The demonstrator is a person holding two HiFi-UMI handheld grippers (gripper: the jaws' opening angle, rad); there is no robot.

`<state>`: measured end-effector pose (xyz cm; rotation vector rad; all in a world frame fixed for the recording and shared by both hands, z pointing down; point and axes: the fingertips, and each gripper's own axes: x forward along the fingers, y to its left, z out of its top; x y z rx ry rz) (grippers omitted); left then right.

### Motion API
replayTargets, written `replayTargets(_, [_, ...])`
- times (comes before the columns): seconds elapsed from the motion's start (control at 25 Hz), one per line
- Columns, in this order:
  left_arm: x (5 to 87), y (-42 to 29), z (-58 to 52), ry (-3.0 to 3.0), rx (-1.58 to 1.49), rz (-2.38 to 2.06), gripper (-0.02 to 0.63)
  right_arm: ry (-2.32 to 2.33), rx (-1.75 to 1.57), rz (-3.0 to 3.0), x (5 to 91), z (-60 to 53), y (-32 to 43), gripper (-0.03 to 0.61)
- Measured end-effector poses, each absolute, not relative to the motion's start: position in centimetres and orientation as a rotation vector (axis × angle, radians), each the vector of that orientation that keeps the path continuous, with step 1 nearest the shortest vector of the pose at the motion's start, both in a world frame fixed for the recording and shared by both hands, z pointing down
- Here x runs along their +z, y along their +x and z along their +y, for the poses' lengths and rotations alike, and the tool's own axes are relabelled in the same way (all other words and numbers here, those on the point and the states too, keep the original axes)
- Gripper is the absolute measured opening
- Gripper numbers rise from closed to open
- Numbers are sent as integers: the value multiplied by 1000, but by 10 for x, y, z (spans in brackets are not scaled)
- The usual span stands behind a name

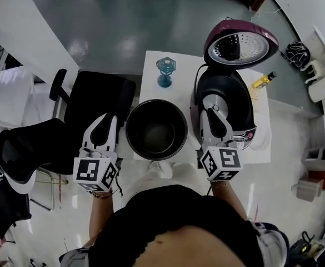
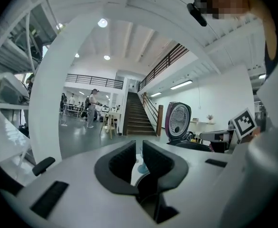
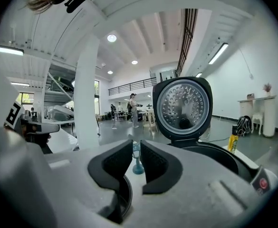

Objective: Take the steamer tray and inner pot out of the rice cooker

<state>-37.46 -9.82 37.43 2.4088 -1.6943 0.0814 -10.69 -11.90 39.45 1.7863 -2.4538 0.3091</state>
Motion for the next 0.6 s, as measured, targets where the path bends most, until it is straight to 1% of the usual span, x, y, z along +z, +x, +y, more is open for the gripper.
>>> replayTargets(0.08, [368,-372,-92,2416,69,-1717,22,1783,299,-2472,390,-116,-108,54])
replayTargets(0.16, [365,-370,-88,2411,43,-1716,11,1781,293,-2485,387,-114,-109,52])
replayTargets(0.6, [371,-369,-72,2371,45,-1730,8,1744,328,-2521,385,-105,-109,21])
